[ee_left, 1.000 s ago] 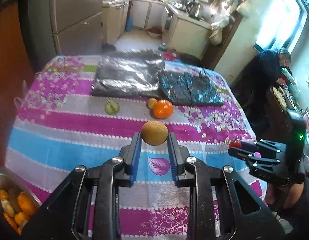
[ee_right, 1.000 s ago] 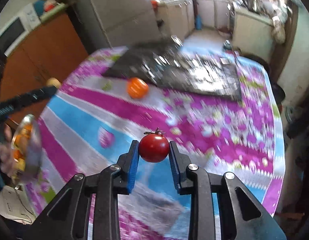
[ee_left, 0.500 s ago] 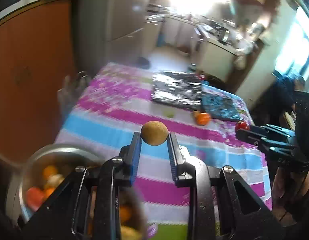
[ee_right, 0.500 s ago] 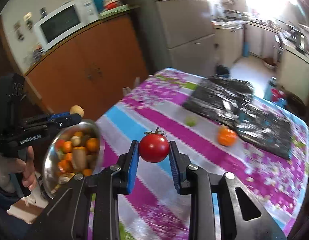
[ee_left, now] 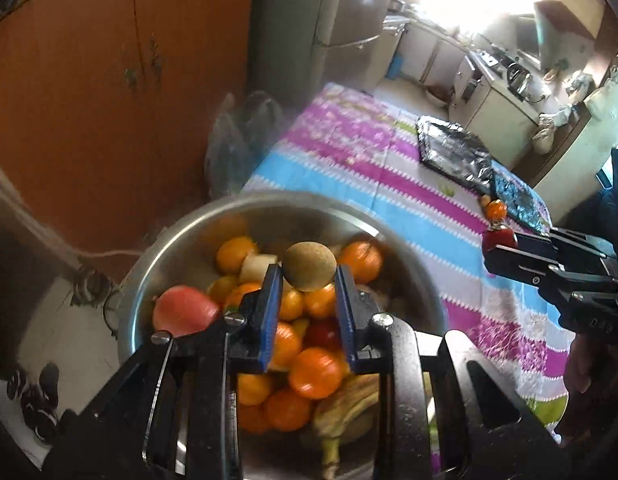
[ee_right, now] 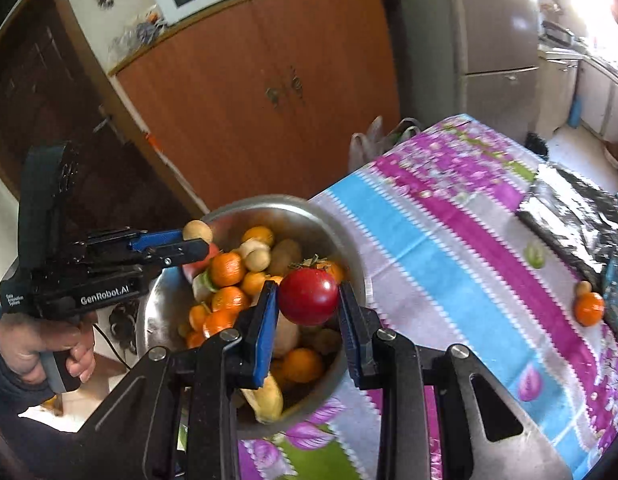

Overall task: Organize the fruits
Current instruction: 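Carry the brown fruit in the left tool and tomato in the right tool over the bowl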

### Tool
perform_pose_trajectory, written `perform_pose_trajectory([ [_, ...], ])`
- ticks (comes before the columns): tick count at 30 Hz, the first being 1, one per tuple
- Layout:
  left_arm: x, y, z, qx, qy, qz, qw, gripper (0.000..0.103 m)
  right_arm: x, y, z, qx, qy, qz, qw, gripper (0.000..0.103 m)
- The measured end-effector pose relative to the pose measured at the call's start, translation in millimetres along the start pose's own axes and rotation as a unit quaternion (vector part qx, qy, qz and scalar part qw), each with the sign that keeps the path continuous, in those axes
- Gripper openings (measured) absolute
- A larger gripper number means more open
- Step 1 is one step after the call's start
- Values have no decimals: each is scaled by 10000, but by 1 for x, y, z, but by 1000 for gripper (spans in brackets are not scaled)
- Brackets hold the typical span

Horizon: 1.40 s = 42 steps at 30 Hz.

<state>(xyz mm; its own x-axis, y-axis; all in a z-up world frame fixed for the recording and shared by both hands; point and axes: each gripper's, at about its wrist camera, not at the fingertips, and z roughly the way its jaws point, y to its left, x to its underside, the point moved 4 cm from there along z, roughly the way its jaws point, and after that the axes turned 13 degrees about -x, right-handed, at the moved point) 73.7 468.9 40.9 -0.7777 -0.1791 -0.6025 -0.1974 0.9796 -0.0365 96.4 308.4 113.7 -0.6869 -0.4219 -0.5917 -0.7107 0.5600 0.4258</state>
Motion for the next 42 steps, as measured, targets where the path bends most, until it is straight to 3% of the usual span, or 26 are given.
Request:
perform_pose_trajectory([
  [12,13,20,20,235,318,46,9992,27,7,10,52,-96,483,93,9987,32],
  [42,20,19,32,342,480,93,9982,27,20,7,66,-101,667,359,9971,32],
])
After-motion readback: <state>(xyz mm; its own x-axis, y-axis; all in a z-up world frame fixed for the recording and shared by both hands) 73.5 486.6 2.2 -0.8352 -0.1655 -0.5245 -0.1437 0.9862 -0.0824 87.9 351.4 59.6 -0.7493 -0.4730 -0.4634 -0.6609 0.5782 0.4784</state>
